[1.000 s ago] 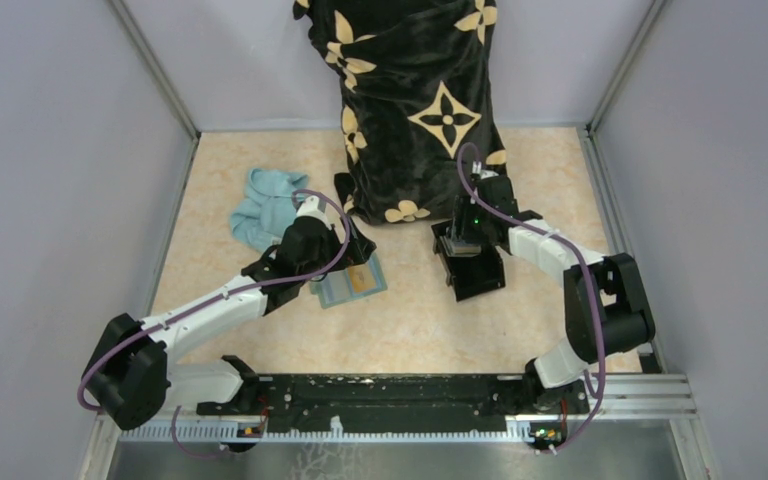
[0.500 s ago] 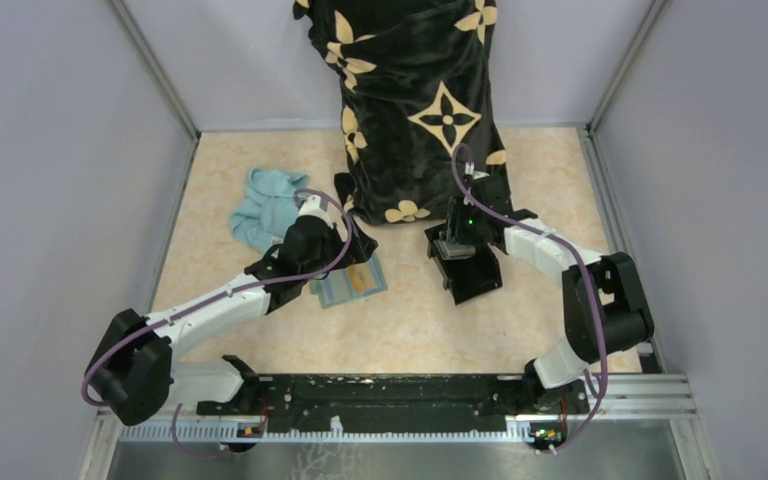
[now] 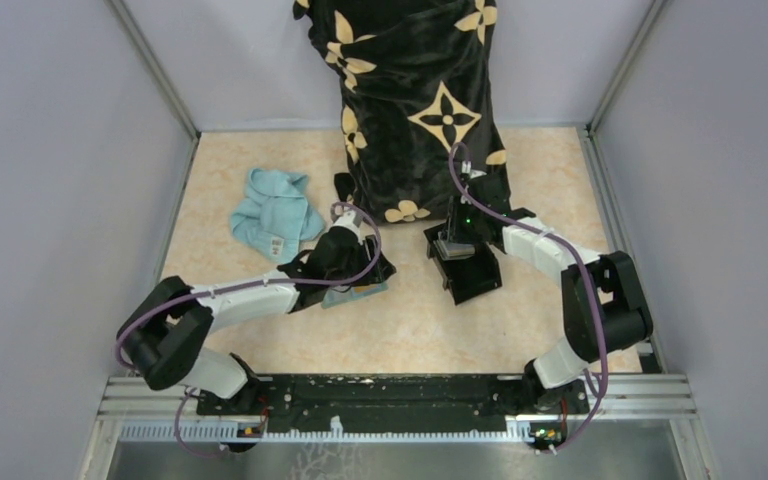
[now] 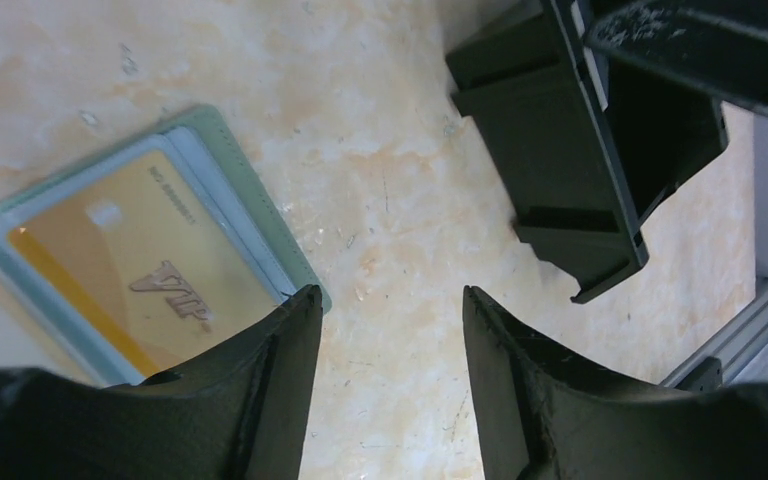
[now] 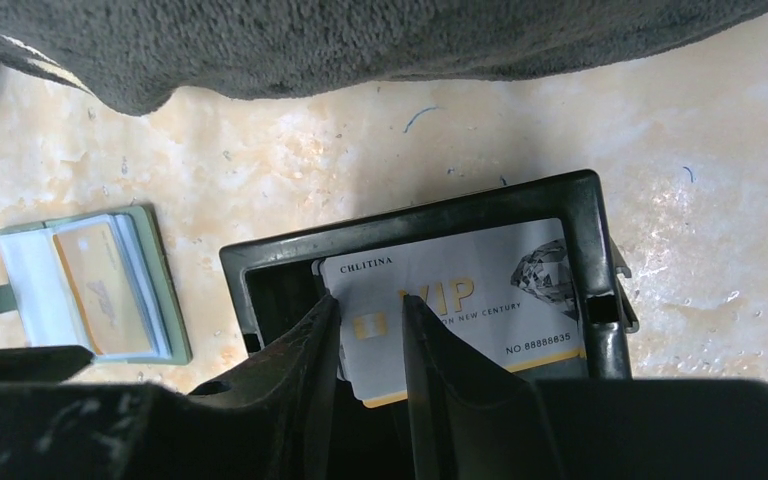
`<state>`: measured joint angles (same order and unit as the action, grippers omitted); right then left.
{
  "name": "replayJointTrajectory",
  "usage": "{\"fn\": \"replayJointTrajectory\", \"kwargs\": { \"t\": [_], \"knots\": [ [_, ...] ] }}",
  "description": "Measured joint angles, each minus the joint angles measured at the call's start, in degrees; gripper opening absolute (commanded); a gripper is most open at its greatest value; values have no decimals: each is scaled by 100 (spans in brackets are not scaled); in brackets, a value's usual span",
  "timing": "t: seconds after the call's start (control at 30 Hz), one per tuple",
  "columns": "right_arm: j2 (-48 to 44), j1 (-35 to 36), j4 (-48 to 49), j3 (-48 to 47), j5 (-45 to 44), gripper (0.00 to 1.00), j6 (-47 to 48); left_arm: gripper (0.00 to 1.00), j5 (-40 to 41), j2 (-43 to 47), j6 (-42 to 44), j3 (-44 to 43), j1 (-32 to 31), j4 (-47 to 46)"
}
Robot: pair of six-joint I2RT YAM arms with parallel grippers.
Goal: Put the credit cards into the card holder
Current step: Pick up the credit card from the storage box.
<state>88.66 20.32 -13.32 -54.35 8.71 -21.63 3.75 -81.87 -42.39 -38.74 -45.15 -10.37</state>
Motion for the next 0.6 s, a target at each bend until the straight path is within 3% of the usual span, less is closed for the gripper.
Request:
{"fn": "replayJointTrajectory", "kwargs": {
  "t": [0.17,0.47,0.6],
  "knots": [
    [4,20,2,-9,0,28,4,58,-63,-529,-24,-280,-258,-68],
    [4,107,-122,-20,-173,50,85,56,-85,-1220,-26,-955,-610,-144],
    [4,120,-221,-22,-297,53,116,55,-90,-1565,-42,-1215,-662,-144]
  ]
}}
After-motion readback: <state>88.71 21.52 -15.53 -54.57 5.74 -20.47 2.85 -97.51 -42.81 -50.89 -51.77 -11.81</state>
